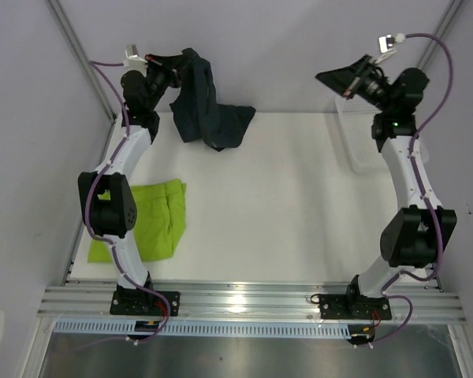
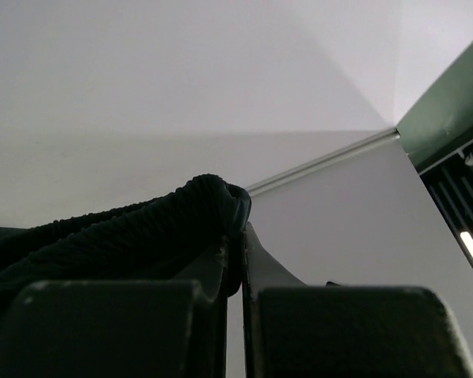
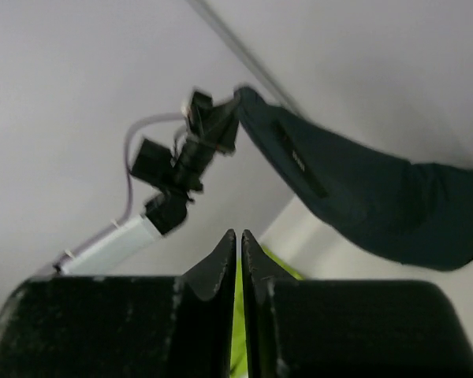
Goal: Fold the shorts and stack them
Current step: Flatten the shorts out
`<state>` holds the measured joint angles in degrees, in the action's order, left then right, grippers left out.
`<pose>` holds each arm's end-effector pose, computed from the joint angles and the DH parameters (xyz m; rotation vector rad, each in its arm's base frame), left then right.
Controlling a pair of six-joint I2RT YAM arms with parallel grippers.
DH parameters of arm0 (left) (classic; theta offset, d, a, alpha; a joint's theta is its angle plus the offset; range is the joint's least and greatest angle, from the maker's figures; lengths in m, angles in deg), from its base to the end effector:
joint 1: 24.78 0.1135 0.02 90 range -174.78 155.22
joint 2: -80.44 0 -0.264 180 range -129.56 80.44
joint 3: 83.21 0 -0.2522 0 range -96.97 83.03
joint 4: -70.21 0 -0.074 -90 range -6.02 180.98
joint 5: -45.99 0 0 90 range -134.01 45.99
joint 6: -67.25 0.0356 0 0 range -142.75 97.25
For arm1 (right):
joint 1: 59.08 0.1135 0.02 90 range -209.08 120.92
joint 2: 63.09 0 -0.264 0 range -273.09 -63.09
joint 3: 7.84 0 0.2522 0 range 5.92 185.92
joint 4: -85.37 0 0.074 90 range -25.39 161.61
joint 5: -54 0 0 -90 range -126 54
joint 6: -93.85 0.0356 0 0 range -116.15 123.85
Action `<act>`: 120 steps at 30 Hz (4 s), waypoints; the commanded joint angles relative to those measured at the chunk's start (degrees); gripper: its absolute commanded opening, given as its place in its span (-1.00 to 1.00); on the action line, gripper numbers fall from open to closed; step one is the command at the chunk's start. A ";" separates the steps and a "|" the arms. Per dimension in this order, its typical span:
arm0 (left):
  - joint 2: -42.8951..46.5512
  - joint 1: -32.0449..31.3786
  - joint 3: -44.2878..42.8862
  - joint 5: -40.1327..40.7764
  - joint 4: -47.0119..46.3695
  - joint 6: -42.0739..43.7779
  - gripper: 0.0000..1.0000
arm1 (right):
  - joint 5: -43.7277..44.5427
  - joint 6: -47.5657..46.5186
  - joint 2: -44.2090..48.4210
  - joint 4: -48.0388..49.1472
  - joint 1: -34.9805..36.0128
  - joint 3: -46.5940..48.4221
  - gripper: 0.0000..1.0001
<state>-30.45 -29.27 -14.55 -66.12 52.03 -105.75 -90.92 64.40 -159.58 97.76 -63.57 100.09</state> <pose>0.4652 -0.0500 0.3963 -0.5848 1.3113 -1.5294 0.3845 -0.0010 0.4640 -0.1556 1.4659 1.3599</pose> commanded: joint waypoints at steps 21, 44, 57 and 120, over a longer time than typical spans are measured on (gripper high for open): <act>29.06 -3.07 4.32 10.94 22.71 20.86 -1.00 | 56.57 -53.17 -7.75 -22.82 48.25 -19.28 0.53; 38.03 -7.90 7.58 24.83 37.30 20.51 -1.00 | 93.46 -46.15 -19.69 -10.50 71.38 -11.04 0.54; 40.58 -11.77 9.16 30.63 40.12 18.85 -1.00 | 94.55 -43.07 -22.51 -16.56 71.82 -3.47 0.51; 74.58 -14.84 24.46 22.55 30.62 23.94 -1.00 | 131.54 -127.99 36.21 8.41 109.32 -22.46 -1.00</act>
<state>40.67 -43.54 9.64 -41.00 88.05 -83.61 23.59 -37.01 -118.62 83.99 38.92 77.95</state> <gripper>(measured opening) 0.017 0.005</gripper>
